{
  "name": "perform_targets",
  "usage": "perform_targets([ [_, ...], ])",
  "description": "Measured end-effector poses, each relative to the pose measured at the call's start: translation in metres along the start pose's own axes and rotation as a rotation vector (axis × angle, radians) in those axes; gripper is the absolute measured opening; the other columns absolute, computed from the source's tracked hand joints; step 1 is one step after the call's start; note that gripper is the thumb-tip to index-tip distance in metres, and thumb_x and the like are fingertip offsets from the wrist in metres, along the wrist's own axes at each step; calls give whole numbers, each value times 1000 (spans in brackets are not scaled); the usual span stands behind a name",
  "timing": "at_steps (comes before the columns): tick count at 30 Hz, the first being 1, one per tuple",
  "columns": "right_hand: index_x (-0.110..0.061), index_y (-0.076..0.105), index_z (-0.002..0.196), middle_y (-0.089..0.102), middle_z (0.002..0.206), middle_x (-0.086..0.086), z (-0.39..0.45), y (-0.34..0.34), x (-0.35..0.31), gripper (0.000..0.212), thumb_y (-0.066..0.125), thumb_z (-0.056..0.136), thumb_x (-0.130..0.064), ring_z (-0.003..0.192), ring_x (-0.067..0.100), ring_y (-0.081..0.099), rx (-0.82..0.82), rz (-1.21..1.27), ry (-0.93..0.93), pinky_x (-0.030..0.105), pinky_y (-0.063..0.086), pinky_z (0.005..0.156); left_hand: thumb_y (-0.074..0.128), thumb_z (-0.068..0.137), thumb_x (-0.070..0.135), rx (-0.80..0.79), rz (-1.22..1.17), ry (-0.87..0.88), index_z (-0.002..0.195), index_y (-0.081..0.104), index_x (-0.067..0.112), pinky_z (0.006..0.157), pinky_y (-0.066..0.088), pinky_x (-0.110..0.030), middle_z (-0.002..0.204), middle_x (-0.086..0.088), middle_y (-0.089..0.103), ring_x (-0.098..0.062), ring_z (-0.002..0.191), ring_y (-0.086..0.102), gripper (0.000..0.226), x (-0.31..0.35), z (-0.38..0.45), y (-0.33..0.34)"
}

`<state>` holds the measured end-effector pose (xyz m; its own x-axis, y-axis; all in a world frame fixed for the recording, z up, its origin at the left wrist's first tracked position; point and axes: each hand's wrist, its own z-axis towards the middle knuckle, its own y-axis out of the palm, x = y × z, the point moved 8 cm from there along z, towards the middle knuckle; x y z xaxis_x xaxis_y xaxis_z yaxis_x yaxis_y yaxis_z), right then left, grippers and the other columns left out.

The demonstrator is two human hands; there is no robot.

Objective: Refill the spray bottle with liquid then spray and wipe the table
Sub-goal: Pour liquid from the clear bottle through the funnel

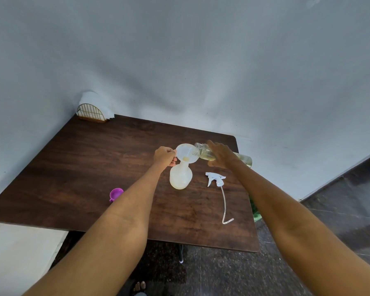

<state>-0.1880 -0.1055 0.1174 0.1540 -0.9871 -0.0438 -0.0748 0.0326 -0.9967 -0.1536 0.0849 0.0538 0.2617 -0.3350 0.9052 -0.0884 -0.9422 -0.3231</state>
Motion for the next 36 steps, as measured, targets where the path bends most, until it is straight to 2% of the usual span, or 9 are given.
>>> perform_targets([
  [8, -6, 40, 122, 61, 107, 17, -1, 2, 0, 61, 71, 72, -22, 93, 34, 60, -8, -3, 3, 38, 46, 83, 56, 93, 14, -1, -6, -3, 93, 67, -1, 64, 55, -25, 64, -3, 59, -12, 55, 57, 19, -1, 0, 1],
  [16, -6, 40, 123, 61, 109, 17, 1, 3, 0, 61, 71, 73, -22, 95, 34, 60, -10, -12, 0, 38, 45, 85, 55, 93, 15, -2, 0, -4, 93, 67, -1, 58, 53, -20, 63, -2, 58, -11, 55, 57, 20, -1, 0, 1],
  [21, -6, 40, 122, 61, 107, 17, 2, 3, 0, 60, 71, 73, -22, 93, 33, 60, -7, -8, 1, 38, 45, 84, 55, 93, 14, -10, 3, -1, 94, 67, -2, 62, 54, -24, 64, -3, 58, -12, 55, 57, 21, -1, 0, 1],
  [25, -6, 40, 122, 61, 107, 17, 3, 4, 1, 60, 71, 73, -22, 93, 33, 60, -12, -16, 1, 38, 45, 85, 55, 93, 14, -6, 10, 3, 94, 67, -2, 57, 52, -20, 63, -3, 57, -11, 55, 56, 20, 2, 1, 1],
  [30, -7, 40, 122, 61, 108, 17, 3, 3, 1, 62, 72, 72, -22, 93, 33, 60, -13, -16, -1, 39, 45, 85, 55, 92, 14, -4, 7, -3, 95, 67, -3, 65, 54, -25, 65, -4, 57, -12, 56, 57, 20, 1, 2, 2],
  [36, -7, 41, 122, 62, 108, 17, 3, 3, 1, 62, 73, 71, -23, 92, 32, 61, -8, -8, -4, 39, 47, 84, 55, 93, 14, 1, 11, 0, 95, 67, -3, 64, 54, -25, 64, -3, 57, -11, 56, 56, 20, 0, 1, 1],
])
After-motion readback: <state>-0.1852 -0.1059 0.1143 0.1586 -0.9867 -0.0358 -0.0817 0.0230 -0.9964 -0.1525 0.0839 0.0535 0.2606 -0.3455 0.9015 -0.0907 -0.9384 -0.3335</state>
